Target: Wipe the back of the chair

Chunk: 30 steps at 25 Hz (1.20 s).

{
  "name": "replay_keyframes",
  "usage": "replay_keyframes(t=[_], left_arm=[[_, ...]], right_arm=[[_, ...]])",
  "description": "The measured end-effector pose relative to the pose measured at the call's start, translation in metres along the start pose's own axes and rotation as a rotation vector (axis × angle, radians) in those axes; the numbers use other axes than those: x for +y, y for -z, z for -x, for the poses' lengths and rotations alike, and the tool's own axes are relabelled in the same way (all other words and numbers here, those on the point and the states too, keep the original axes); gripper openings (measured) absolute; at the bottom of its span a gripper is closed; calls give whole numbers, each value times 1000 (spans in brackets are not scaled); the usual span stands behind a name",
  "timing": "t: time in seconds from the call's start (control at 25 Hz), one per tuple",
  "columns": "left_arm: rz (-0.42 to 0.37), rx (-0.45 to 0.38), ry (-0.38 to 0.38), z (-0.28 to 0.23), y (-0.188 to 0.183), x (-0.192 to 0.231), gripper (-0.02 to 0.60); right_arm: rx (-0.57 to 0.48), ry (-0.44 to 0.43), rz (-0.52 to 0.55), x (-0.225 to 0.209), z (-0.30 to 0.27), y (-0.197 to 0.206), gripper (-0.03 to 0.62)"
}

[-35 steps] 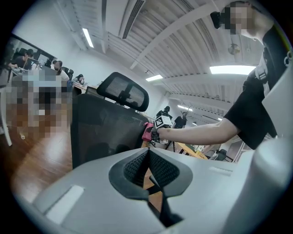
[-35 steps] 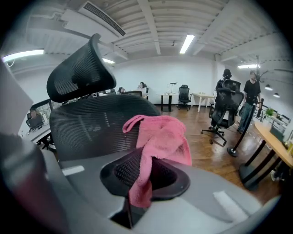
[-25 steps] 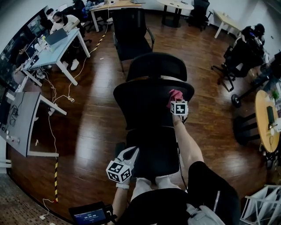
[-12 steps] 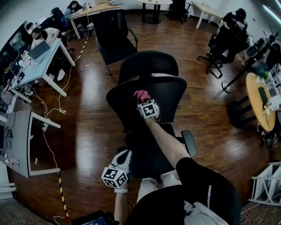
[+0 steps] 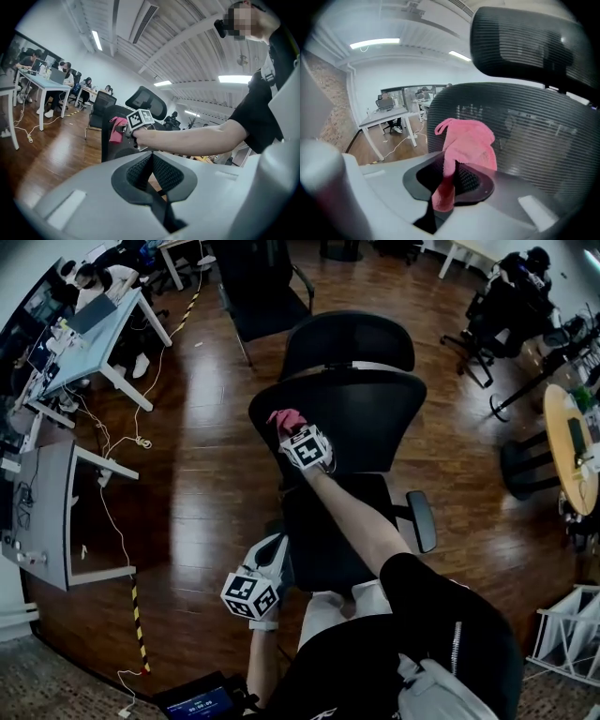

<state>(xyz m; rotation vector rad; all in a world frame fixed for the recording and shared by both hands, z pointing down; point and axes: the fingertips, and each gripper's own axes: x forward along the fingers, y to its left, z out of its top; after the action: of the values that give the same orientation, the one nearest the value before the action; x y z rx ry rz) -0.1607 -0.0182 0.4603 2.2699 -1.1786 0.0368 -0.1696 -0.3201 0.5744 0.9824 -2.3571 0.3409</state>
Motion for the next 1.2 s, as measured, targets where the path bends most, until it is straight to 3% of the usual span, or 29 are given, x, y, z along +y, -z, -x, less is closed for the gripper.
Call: replay_keyframes(t=[0.28, 0.48, 1.2], left_arm=[[11, -3, -36, 16, 3, 11, -6], [15, 8, -50, 19, 4, 14, -6], [-24, 92, 63, -71, 8, -41, -6]], right_arm=[[21, -85, 41, 49, -24, -3, 41], [22, -85, 29, 48, -24, -1, 41], [40, 23, -76, -85, 44, 62, 41]])
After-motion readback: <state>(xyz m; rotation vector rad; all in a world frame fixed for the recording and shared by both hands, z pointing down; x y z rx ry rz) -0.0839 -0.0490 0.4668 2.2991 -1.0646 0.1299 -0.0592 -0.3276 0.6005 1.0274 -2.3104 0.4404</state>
